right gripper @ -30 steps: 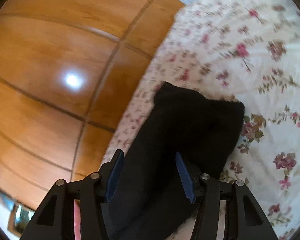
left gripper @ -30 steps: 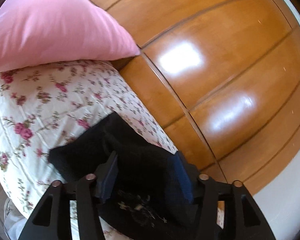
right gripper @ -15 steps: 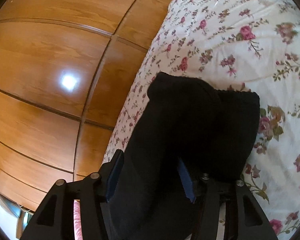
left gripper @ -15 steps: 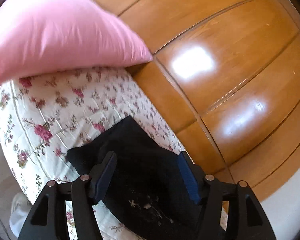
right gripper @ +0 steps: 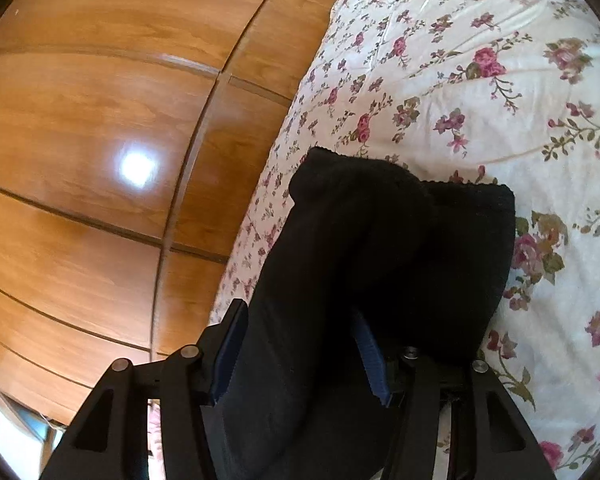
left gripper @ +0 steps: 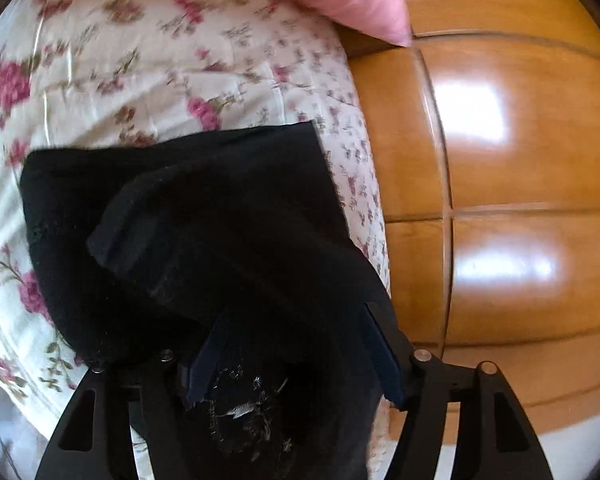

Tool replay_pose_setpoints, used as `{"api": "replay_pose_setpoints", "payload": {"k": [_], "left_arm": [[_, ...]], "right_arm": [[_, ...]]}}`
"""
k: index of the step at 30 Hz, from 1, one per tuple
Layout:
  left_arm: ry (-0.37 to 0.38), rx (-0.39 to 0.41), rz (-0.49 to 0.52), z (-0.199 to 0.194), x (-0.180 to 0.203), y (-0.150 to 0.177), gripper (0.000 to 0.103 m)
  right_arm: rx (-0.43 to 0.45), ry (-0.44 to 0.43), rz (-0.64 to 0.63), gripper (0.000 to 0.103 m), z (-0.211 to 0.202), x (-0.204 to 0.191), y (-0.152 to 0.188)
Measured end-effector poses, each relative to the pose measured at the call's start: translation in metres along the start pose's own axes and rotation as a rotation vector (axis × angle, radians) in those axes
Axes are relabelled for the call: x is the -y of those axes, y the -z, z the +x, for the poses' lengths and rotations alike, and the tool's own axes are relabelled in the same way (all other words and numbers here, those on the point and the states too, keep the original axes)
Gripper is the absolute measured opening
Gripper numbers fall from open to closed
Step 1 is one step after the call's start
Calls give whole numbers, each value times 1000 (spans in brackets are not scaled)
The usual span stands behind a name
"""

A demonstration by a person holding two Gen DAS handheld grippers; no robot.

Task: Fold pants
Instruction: 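Grasp the waist end with the left tool while the right tool grasps the folded leg end, then lift the black pants with both tools and stretch them across the bed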

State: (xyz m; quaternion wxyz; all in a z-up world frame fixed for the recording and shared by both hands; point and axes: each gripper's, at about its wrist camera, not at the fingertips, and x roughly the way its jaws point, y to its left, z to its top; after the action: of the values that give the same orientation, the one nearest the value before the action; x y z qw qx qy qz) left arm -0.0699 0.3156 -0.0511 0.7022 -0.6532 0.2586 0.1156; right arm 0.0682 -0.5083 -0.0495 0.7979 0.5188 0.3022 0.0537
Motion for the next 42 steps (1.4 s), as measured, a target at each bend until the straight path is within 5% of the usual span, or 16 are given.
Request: {"api": "replay_pose_setpoints", "payload": {"k": [1,3,7,9,13,16,18,20,23,26,29,35,37,42], "left_arm": [[17,4,2,-2,-1,1,39],[-33,15,16,-2,2,0,16],[68,6,38,-8,17,-7,13],[225,28,144,-33,41,-11,13],[399,52,289,-73,52,-3,12],[285,77,335,-82,23,6,12],[99,31,350,-68,-14,13,12],[21,-6,318,-53,-41,17,12],[53,5,314,-50,-43,17,14],[14,48,428,-51,-22,22,19],[9,58,432,-44,-18,23,29],[40,76,411,-44,-28,20,22],[40,104,419,-45,-29,21,12],[37,133,428,-51,-27,17,10]], "right_arm": [[-5,19,-10,48,2,-1,-1],[-18,75,-28,21,6,-3,-4],[-43,58,16,13,8,-8,-16],[-17,-14,-7,12,0,-23,-24],[62,-135,-130,12,-31,-57,-25],[84,-95,-116,11,-44,-40,-19],[66,-27,-64,11,-43,-9,-14],[41,25,48,11,-37,30,-7],[40,-38,149,8,-34,57,-3],[30,22,18,11,-35,35,-6],[31,19,8,15,-34,30,-6],[34,-50,132,21,-29,43,-12],[58,-25,68,20,-32,34,-13],[118,-34,-170,13,-45,-15,-18]]}}
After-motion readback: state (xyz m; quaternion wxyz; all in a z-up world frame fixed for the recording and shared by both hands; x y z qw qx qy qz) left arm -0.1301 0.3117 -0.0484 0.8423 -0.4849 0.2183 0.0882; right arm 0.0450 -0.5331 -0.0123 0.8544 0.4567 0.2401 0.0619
